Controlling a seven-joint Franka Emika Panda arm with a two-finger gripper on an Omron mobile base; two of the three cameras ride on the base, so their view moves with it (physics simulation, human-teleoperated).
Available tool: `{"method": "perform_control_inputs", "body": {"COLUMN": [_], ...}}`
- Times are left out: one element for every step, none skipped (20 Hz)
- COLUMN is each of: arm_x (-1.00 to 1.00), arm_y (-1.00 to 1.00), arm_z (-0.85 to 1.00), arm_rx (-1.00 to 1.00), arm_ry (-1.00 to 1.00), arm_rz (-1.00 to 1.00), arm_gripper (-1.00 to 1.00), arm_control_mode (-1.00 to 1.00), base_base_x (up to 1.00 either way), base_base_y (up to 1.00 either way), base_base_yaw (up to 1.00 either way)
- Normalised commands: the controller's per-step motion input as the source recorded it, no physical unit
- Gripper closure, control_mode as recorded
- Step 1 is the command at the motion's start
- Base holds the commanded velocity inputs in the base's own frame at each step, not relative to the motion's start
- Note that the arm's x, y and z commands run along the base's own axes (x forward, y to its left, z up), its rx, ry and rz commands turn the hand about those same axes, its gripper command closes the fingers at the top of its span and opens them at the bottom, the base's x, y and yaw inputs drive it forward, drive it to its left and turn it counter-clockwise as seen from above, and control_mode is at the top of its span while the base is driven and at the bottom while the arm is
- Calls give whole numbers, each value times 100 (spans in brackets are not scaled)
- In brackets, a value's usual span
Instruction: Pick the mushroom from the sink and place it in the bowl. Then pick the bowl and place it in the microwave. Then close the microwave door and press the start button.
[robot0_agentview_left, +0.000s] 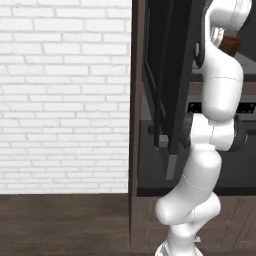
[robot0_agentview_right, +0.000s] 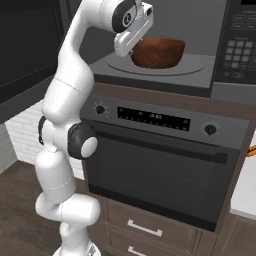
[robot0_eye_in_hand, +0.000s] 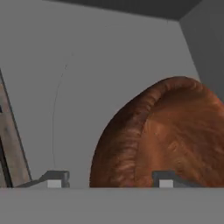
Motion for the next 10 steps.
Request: {"method": "perform_control_inputs", "body": {"arm_x": [-100,-100,-100,-100,-100,-100,-100,-100,-100,-100], "arm_y": [0,0,0,10,10,4,3,33,51,63], "arm_z": [-29,-14,-26,-28,-27,-46,-59,-76,-89,-96], "arm_rx": [-3,-1,-1,-2,-3,-3,-6,-15,-19,-22], "arm_ry": [-15,-19,-21,-20,-18,-13,-7,-1,0,0], "arm_rz": [6,5,7,8,10,14,17,20,22,23], "arm_gripper": [-100,-100,-100,-100,-100,-100,-100,-100,-100,-100], "arm_control_mode": [-100,-100,-100,-100,-100,-100,-100,-100,-100,-100], "base_base_x": [0,0,0,0,0,0,0,0,0,0], "base_base_y": [0,0,0,0,0,0,0,0,0,0], "base_base_yaw": [0,0,0,0,0,0,0,0,0,0]}}
